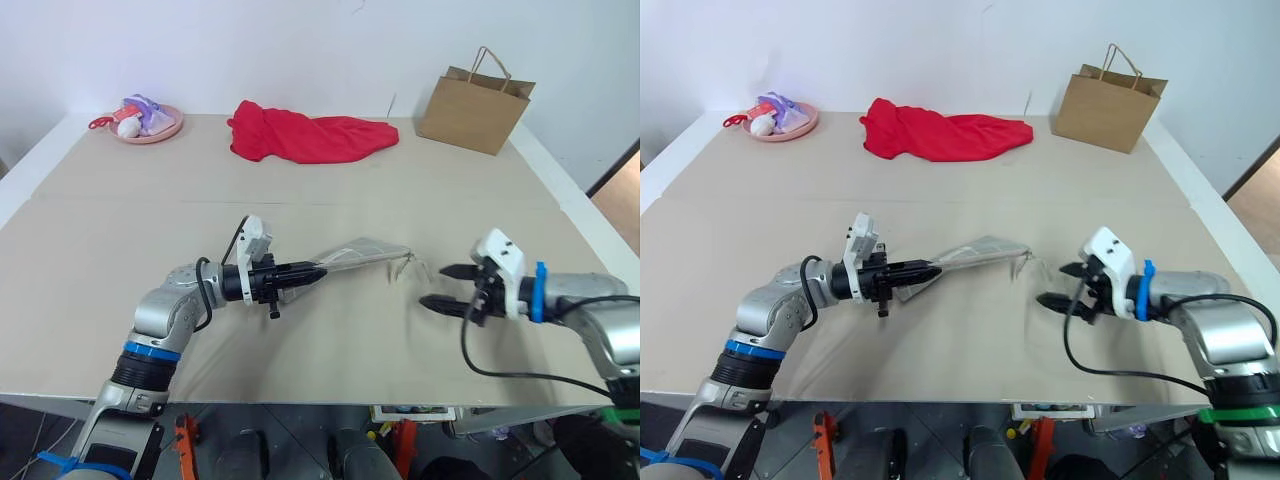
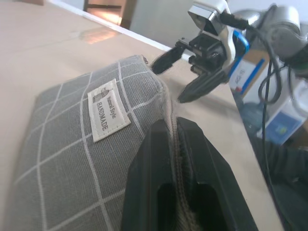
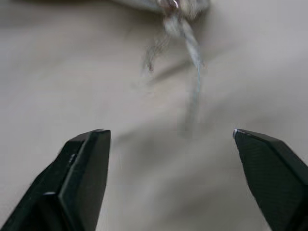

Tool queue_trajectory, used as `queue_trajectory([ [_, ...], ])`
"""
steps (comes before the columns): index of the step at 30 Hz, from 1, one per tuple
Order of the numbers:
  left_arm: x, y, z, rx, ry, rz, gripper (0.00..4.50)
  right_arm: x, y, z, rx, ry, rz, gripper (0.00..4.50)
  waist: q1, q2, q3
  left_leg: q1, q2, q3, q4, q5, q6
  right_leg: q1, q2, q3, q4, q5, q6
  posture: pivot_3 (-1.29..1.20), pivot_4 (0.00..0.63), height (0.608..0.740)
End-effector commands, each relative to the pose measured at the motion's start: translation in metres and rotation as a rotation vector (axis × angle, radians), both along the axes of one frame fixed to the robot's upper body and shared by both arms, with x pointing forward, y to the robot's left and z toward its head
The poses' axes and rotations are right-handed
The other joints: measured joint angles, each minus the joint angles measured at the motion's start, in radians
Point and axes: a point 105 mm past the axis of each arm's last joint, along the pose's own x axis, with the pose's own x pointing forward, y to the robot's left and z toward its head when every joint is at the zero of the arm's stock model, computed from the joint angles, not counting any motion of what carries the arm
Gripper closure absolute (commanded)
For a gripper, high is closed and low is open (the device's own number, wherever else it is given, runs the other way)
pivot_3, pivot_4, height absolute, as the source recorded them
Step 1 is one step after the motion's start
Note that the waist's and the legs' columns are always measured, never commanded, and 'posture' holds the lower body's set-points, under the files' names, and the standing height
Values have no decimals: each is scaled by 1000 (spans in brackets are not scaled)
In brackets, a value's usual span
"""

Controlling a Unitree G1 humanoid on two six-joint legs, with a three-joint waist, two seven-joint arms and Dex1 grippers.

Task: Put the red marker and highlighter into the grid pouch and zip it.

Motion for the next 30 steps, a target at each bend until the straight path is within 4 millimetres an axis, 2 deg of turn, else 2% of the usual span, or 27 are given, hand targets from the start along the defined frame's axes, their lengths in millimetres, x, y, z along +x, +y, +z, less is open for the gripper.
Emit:
queue_trajectory([
  [1, -5, -12, 16, 19, -186, -121, 4500, -14, -16, 30, 4, -96, -5, 29, 3, 0, 0, 0, 0, 0, 0, 0, 0, 0, 0, 0, 0, 0, 0, 0, 150, 740],
  [4, -8, -17, 12, 75, -285, -208, 4500, -28, -25, 32, 15, -111, -29, 29, 7, 0, 0, 0, 0, 0, 0, 0, 0, 1, 0, 0, -1, 0, 0, 0, 150, 740],
  [7, -11, -23, 4, 124, -352, -302, 4500, -40, -35, 26, 19, -115, -86, 29, 3, 1, 0, 1, 0, 0, 0, 0, 0, 1, 1, 0, -1, 0, 0, 0, 150, 740],
  [9, -10, -26, -3, 157, -368, -326, 3763, -43, -36, 22, 26, -117, -111, 0, 2, 0, 0, 1, 1, -1, 0, 0, 0, 1, 2, -1, -1, 0, 0, 0, 150, 740],
  [10, -10, -26, -6, 169, -350, -343, 3699, -44, -36, 21, 25, -119, -120, 0, 2, 0, 0, 1, 1, 0, 0, 0, 0, 1, 2, 0, -1, 0, 0, 0, 150, 740],
  [13, -12, -27, -5, 133, -286, -356, 2513, -43, -36, 16, 23, -120, -136, 0, -3, 0, 0, 1, 0, 0, 1, 0, 0, 1, 1, 1, -1, 1, 1, 0, 150, 740],
  [15, -10, -28, 3, 85, -263, -315, 1503, -43, -38, 14, 14, -115, -146, 0, -7, 0, 0, 1, 0, 0, 1, 0, 0, 2, 1, 1, -1, 1, 1, 0, 150, 740],
  [16, -6, -28, 7, 59, -254, -263, 1370, -42, -39, 13, 10, -114, -150, 0, -8, 0, 0, 1, 0, 0, 1, 0, 0, 2, 1, 1, -1, 1, 1, 0, 150, 740],
  [19, 8, -21, 17, 7, -154, -116, 38, -40, -42, 14, 9, -115, -155, 0, -9, 0, 0, 1, 1, -1, 1, 0, 0, 1, 1, 1, -1, 1, 1, 0, 150, 740],
  [21, 16, -11, 29, -58, -83, -26, 38, -37, -46, 16, 8, -122, -162, 0, -10, 0, 0, 1, 1, -1, 1, 0, 0, 1, 2, 0, -1, 1, 1, 0, 150, 740],
  [23, 34, 19, 39, -107, -36, 183, 38, -29, -49, 20, 21, -154, -176, 0, -12, 0, 0, 2, 2, -1, 1, 0, 0, 2, 2, 1, 0, 1, 1, 0, 150, 740],
  [25, 45, 62, 33, -79, 19, 429, 38, -24, -49, 13, 40, -156, -190, 0, -16, 0, 0, 3, 1, -1, 1, 0, 0, 2, 2, 0, 0, 1, 1, 0, 150, 740],
  [28, 39, 103, 22, -12, 15, 610, 38, -23, -49, 0, 56, -124, -191, 0, -20, 0, 0, 6, 3, -2, -1, 0, 0, 4, 3, 3, 0, 1, 0, 0, 150, 740],
  [30, 32, 124, 16, 34, 13, 694, 38, -17, -48, 3, 109, -139, -206, 0, -15, 0, 0, 8, 3, -2, -2, 0, 0, 5, 3, 3, 0, 0, -1, 0, 150, 740],
])
